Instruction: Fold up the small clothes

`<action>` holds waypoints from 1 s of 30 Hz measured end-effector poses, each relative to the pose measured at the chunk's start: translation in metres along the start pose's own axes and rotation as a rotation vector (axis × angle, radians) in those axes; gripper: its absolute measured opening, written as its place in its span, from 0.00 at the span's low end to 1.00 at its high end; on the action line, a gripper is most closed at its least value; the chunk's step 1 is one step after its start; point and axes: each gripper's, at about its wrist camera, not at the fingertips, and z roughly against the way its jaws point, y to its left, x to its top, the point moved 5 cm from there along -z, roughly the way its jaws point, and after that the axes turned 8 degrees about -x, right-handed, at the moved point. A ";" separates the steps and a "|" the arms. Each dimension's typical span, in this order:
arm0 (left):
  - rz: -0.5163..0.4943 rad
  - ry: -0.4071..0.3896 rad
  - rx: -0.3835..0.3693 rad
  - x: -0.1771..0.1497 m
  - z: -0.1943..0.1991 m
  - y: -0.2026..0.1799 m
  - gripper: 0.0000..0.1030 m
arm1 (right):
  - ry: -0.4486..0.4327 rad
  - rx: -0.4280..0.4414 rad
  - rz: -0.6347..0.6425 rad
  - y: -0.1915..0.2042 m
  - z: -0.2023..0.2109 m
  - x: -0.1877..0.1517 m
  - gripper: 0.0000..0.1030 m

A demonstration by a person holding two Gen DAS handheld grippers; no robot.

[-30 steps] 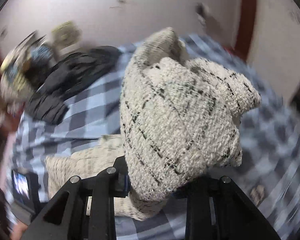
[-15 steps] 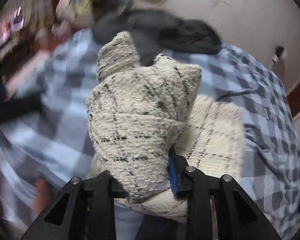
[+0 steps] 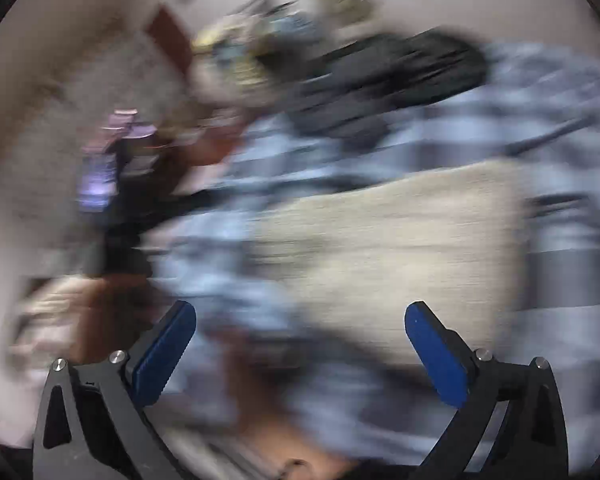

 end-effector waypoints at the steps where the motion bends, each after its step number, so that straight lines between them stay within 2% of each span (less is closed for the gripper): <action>1: -0.009 -0.002 0.002 0.000 0.000 -0.002 0.98 | 0.007 -0.124 0.033 -0.013 -0.004 -0.005 0.99; 2: -0.020 -0.009 0.003 0.000 0.001 -0.005 0.98 | 0.029 -0.222 0.065 -0.021 -0.014 -0.008 0.99; 3: -0.028 -0.018 -0.002 0.000 0.002 -0.008 0.98 | 0.072 -0.284 0.090 -0.027 -0.024 -0.015 0.99; 5: -0.027 -0.029 -0.030 0.000 0.004 -0.012 0.98 | 0.163 -0.239 0.116 -0.025 -0.047 -0.030 0.99; 6: -0.018 -0.029 -0.052 0.000 0.004 -0.013 0.98 | 0.182 -0.221 0.119 -0.025 -0.053 -0.033 0.99; 8: 0.008 -0.021 -0.110 -0.001 0.003 -0.015 0.98 | 0.186 -0.240 0.131 -0.022 -0.060 -0.033 0.99; 10: 0.024 -0.019 -0.146 -0.002 0.002 -0.017 0.98 | 0.183 -0.302 0.189 -0.017 -0.069 -0.033 0.89; 12: 0.018 -0.029 -0.164 -0.002 0.003 -0.022 0.98 | 0.192 -0.405 0.213 -0.029 -0.071 -0.036 0.65; 13: 0.010 -0.036 -0.169 -0.002 0.005 -0.025 0.98 | 0.198 -0.446 0.199 -0.039 -0.071 -0.035 0.65; 15: -0.014 -0.061 -0.183 -0.002 0.011 -0.034 0.98 | 0.231 -0.419 0.094 -0.062 -0.065 -0.033 0.65; 17: -0.056 -0.082 -0.206 -0.004 0.018 -0.047 0.98 | 0.265 -0.433 0.005 -0.085 -0.053 -0.037 0.65; 21: -0.182 -0.106 -0.244 -0.013 0.033 -0.086 0.98 | 0.325 -0.499 -0.027 -0.105 -0.040 -0.048 0.65; 23: -0.228 -0.120 -0.275 -0.018 0.042 -0.101 0.99 | 0.357 -0.483 -0.022 -0.102 -0.036 -0.050 0.65; 26: -0.272 -0.144 -0.355 -0.024 0.057 -0.121 0.99 | 0.398 -0.358 0.019 -0.081 -0.019 -0.053 0.65; 28: -0.286 -0.131 -0.405 -0.027 0.058 -0.133 0.99 | 0.365 -0.220 -0.013 -0.069 0.011 -0.052 0.65; 30: -0.309 -0.069 -0.405 -0.032 0.043 -0.143 0.99 | 0.296 -0.094 -0.079 -0.070 0.029 -0.038 0.69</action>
